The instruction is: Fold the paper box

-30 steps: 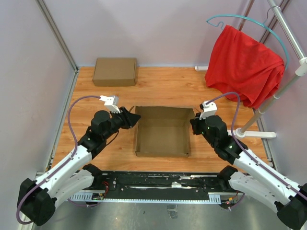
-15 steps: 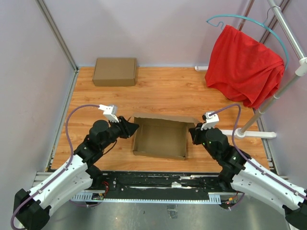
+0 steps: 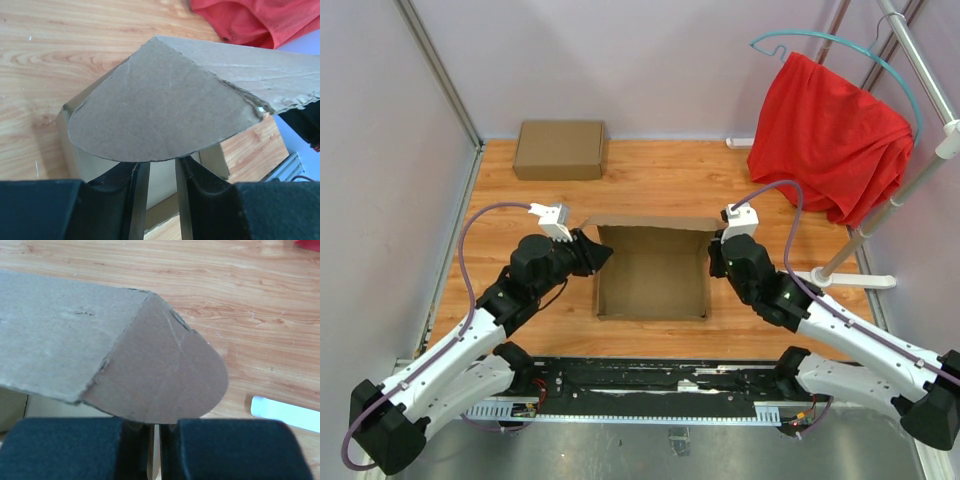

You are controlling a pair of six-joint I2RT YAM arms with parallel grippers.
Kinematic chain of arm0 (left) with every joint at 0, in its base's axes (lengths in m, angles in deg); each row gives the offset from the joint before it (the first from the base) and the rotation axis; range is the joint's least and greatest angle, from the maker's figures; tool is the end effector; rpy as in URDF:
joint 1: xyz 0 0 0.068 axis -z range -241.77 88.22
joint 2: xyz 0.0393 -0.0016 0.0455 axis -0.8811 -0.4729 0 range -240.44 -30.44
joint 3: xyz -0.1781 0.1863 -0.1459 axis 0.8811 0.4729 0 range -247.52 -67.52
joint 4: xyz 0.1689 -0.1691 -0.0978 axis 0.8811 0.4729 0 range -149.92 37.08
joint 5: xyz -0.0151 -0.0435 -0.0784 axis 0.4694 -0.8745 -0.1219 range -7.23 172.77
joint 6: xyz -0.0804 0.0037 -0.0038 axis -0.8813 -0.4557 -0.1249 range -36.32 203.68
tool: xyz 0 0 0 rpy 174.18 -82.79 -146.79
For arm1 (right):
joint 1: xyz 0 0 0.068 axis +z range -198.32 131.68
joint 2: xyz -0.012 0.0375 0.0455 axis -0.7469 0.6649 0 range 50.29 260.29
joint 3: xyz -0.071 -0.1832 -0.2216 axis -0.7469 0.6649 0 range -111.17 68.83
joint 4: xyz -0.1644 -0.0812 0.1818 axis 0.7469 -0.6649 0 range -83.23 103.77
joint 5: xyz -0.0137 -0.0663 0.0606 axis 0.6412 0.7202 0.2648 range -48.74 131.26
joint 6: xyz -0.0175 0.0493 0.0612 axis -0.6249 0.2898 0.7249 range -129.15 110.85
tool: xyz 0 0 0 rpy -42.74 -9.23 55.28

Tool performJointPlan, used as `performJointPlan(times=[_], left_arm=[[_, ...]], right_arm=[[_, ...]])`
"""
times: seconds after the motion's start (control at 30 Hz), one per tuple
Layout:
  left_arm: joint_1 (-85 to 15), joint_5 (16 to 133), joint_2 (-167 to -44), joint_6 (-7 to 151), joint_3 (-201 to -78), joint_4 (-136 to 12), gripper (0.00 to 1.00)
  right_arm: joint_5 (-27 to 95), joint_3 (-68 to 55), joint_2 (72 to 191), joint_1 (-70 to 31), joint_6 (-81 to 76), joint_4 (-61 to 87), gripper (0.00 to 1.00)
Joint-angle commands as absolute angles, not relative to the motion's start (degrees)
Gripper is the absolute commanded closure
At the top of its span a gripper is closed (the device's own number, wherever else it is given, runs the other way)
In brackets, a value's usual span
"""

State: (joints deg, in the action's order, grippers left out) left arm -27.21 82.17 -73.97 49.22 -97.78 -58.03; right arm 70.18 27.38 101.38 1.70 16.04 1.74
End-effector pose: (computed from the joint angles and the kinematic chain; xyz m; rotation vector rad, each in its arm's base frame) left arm 0.1633 -0.1133 0.2773 0.0095 1.9221 -0.8416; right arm 0.1624 0.1413 0.3066 -0.0834 1.9177 0.3969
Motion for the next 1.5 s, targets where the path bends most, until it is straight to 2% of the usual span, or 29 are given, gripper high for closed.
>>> performJointPlan(times=[0.0, 0.17, 0.9, 1.2, 1.47], left_arm=[[-26.71, 83.1, -76.25, 51.55, -102.93, -58.51, 0.69], [-26.7, 83.51, -78.69, 52.56, -105.67, -57.85, 0.69], [-26.71, 86.77, -78.46, 54.4, -104.79, -56.34, 0.69], [-26.71, 86.58, -77.61, 54.65, -101.48, -55.44, 0.69], [-26.71, 86.49, -72.73, 53.67, -97.4, -51.85, 0.68]], right_arm=[[74.21, 24.31, 103.31, 2.48, 15.52, 2.0, 0.99], [75.99, 23.1, 105.53, 2.0, 16.87, 2.15, 0.99], [69.55, 17.56, 112.12, -1.52, 26.01, 1.7, 0.99], [64.43, 23.78, 112.34, -1.12, 27.38, 1.37, 0.99], [66.36, 30.54, 109.05, 2.05, 29.84, 0.94, 0.99]])
